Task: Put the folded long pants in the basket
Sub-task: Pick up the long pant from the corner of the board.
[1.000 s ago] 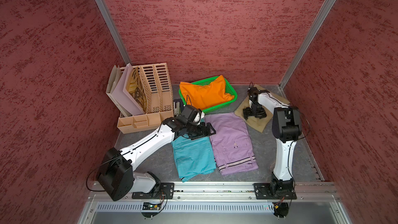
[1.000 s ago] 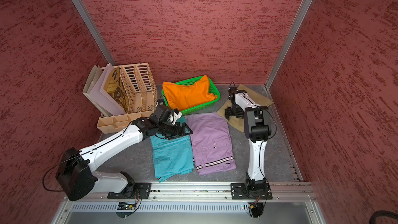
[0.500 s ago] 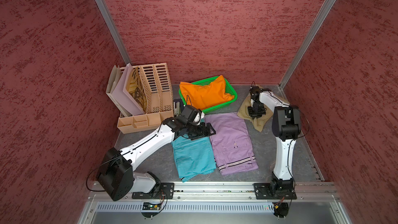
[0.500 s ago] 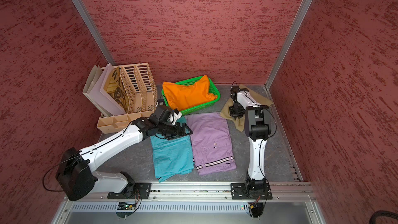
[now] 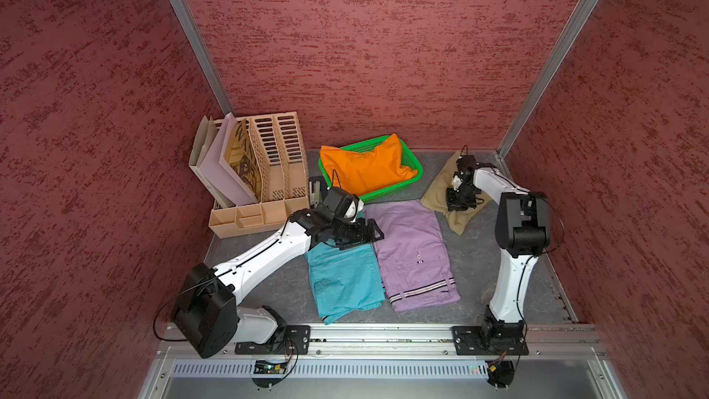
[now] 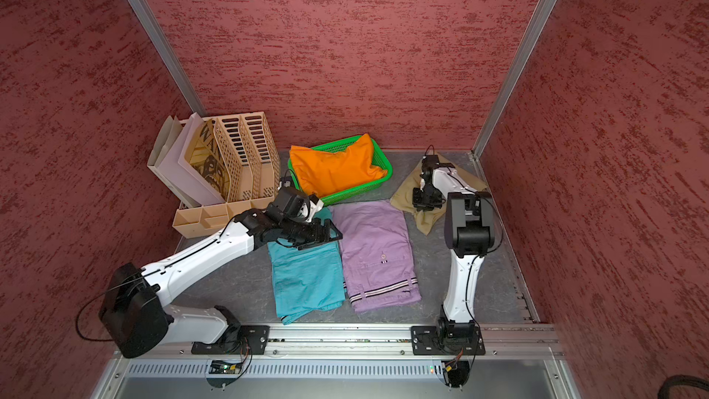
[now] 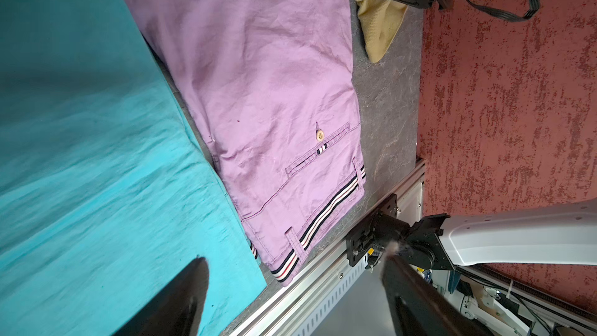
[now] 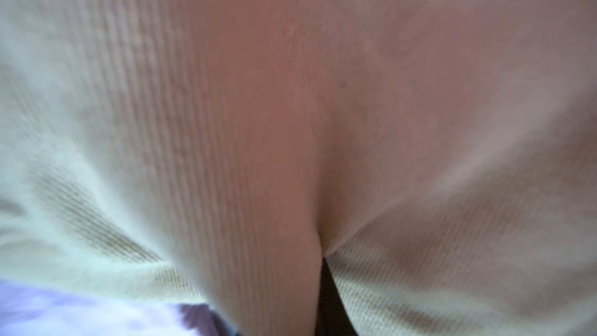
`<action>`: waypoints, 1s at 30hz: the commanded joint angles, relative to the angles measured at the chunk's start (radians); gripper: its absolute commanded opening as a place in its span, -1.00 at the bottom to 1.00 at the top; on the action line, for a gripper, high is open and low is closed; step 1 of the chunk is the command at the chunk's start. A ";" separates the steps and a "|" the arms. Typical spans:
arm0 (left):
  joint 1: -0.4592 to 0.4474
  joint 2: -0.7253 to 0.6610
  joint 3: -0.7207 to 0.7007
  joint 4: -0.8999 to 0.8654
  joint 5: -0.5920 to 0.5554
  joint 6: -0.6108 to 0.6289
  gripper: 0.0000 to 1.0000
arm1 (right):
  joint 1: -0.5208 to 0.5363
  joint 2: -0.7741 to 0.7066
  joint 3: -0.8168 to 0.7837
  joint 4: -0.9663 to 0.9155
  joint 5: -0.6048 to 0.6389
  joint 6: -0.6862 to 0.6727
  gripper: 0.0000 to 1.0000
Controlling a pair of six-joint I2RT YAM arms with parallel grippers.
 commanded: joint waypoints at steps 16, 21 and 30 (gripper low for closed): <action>-0.014 -0.086 -0.046 0.038 -0.016 -0.032 0.77 | -0.118 -0.432 -0.215 0.329 -0.594 0.359 -1.00; -0.010 -0.110 -0.079 0.078 -0.014 -0.058 0.77 | -0.119 -0.538 -0.254 0.383 -0.646 0.438 -1.00; 0.070 -0.202 -0.196 0.204 0.035 -0.126 0.76 | -0.105 -0.720 -0.230 0.326 -0.703 0.461 -1.00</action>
